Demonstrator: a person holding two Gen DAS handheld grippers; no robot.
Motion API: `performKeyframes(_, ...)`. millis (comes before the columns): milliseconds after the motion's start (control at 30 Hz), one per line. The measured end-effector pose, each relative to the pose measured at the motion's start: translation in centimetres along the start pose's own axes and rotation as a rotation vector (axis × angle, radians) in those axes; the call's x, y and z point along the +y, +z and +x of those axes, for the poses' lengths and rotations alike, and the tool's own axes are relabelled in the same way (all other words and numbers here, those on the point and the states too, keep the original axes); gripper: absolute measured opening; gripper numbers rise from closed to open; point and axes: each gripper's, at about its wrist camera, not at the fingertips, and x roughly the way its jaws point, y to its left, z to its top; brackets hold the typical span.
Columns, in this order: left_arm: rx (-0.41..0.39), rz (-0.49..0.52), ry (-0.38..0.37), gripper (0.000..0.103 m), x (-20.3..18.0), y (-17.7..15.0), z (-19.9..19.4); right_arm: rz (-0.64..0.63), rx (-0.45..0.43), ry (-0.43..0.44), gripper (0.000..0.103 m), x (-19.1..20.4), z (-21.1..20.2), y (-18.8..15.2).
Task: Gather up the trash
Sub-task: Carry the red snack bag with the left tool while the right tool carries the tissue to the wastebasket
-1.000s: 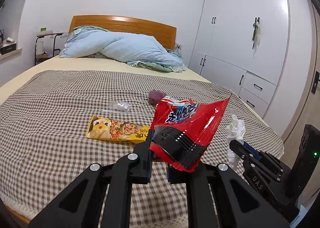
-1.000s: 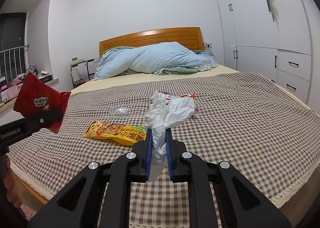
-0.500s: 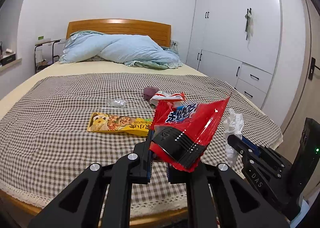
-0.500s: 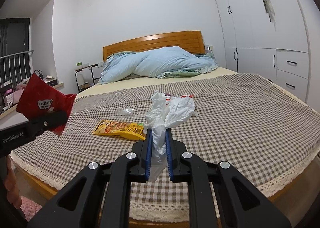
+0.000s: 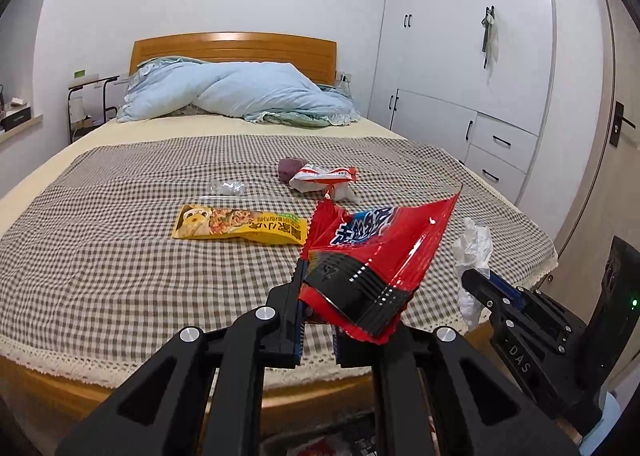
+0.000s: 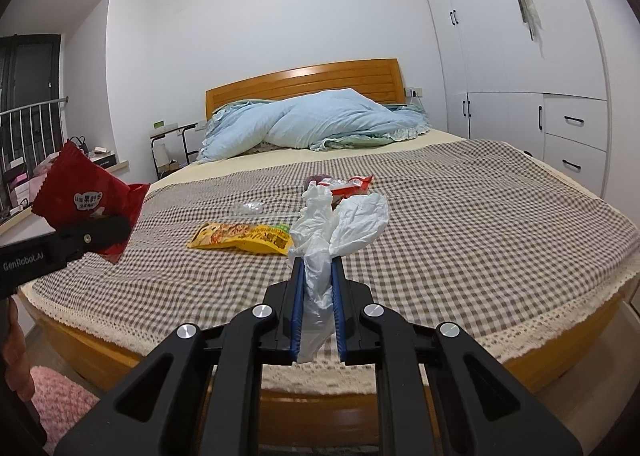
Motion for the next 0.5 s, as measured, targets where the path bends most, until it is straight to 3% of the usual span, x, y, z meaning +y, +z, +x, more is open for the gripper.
performKeyframes(500,0.049,0.02,0.004,0.008,-0.5,-2.5,-2.1,-0.014,0.041,0.008,0.013,0.1,-2.8,-3.1)
